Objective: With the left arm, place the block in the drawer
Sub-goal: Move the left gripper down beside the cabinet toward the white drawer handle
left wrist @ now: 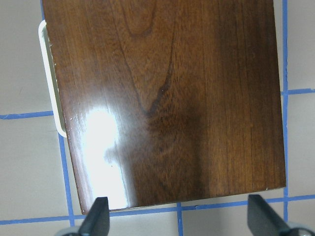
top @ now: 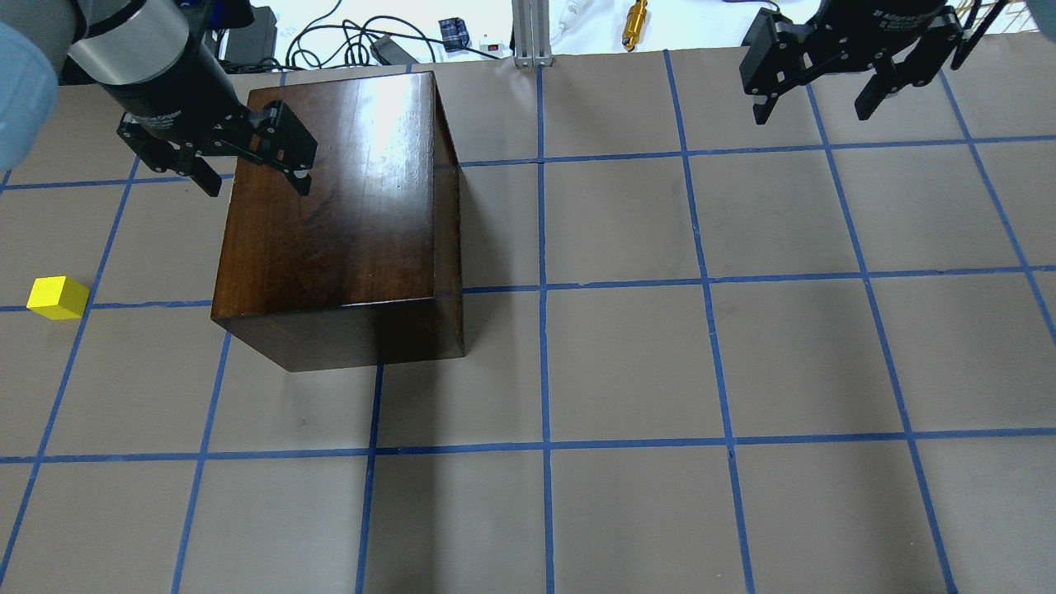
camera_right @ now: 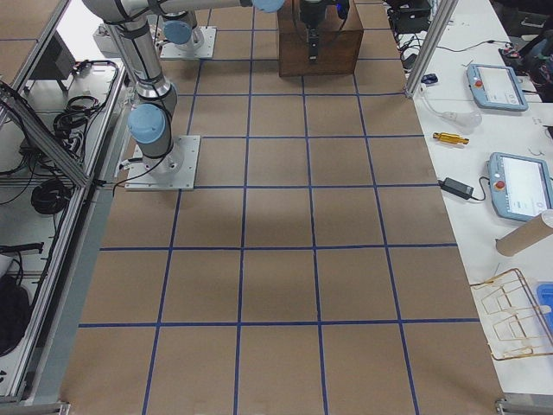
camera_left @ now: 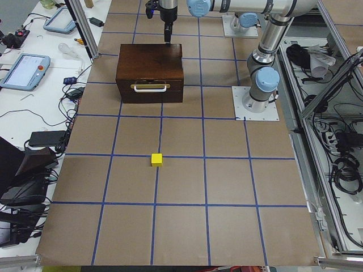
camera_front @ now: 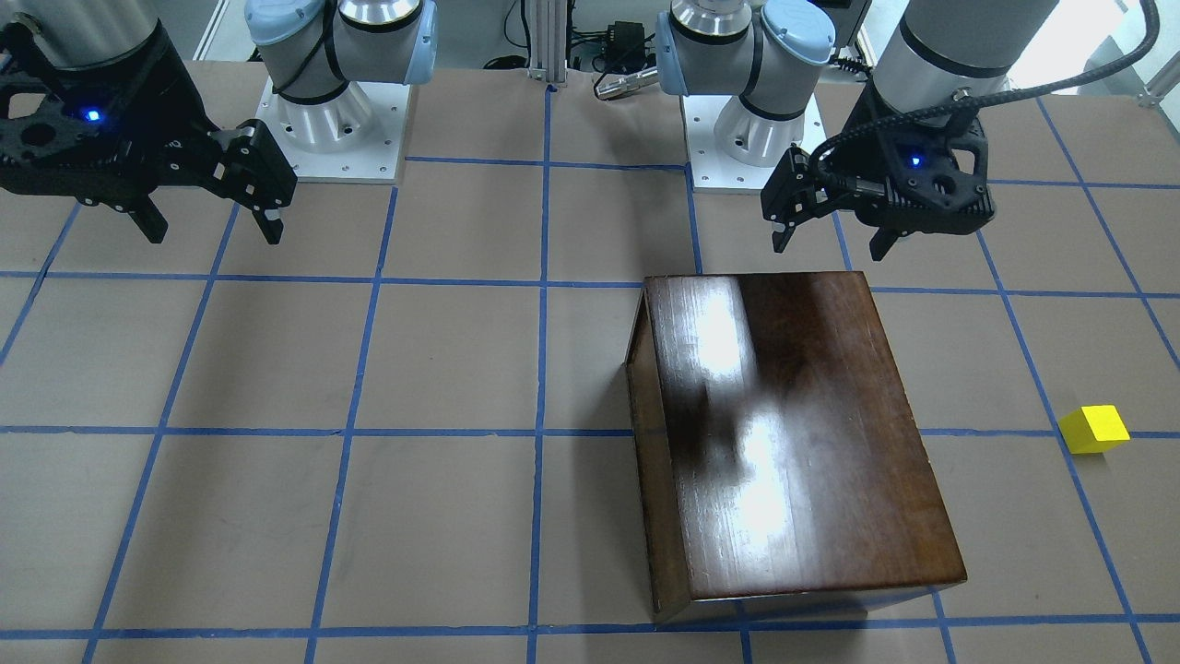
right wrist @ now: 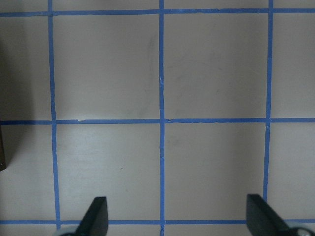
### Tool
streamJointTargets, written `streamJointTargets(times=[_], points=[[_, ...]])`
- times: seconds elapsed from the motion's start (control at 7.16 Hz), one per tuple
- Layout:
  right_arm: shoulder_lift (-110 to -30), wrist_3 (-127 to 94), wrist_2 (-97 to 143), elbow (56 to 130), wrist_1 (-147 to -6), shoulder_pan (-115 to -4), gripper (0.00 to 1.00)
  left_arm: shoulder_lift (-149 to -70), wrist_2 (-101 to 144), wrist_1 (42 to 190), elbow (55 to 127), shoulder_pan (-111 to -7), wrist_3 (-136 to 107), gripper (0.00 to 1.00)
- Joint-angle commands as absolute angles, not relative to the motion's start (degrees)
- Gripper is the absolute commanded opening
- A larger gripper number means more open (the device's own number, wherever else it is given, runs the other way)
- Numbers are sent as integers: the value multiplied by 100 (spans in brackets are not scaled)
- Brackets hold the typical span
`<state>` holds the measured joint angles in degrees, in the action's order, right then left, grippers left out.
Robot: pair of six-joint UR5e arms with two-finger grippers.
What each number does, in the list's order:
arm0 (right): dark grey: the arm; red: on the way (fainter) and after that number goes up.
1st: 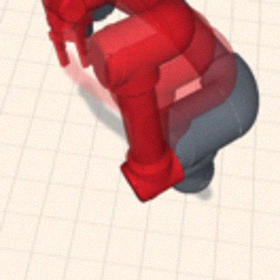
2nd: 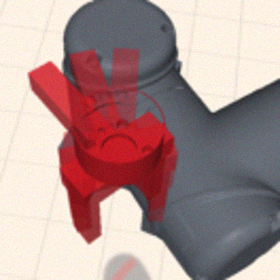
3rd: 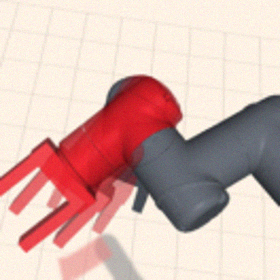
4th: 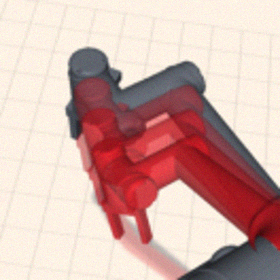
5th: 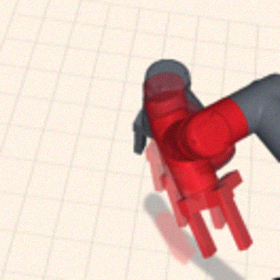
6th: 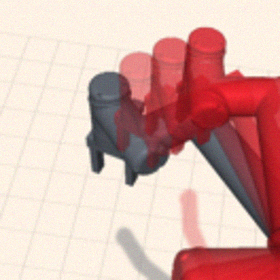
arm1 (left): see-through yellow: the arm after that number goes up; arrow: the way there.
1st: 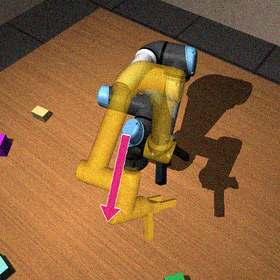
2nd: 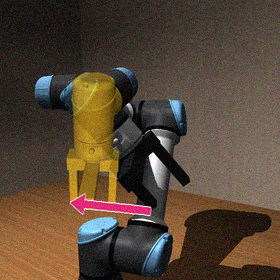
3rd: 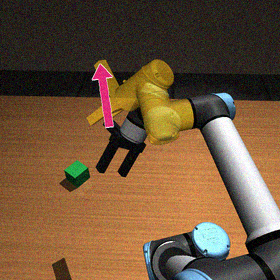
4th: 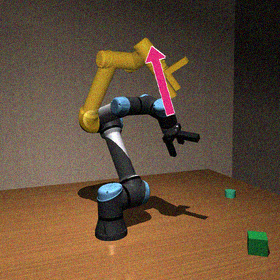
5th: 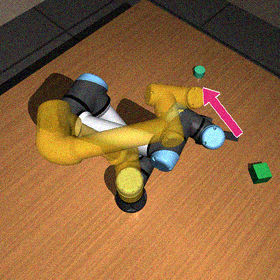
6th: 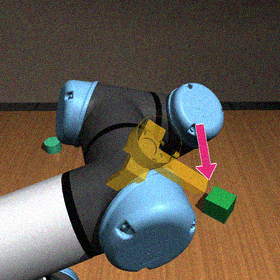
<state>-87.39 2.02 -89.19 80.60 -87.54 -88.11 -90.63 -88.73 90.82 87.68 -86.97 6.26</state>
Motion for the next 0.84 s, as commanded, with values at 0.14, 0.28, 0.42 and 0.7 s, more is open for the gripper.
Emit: streamJointTargets(times=[0.14, 0.28, 0.42, 0.7], points=[[-8745, 202, -8921, 8060, -8754, -8807, 100, -9166, -8816, 9035, 8676, -8605, 694, 100], [-8736, 202, -8912, 8060, -8754, -8807, 100, -9341, -8798, 9018, 8588, -8178, 1199, 100], [-8745, 202, -8921, 8060, -8754, -8815, 100, -9552, -8598, 9009, 8570, -7565, 1648, 100], [-8745, 202, -8921, 8060, -8754, -8815, 100, -9956, -8122, 8930, 8569, -6779, 2170, 100]])
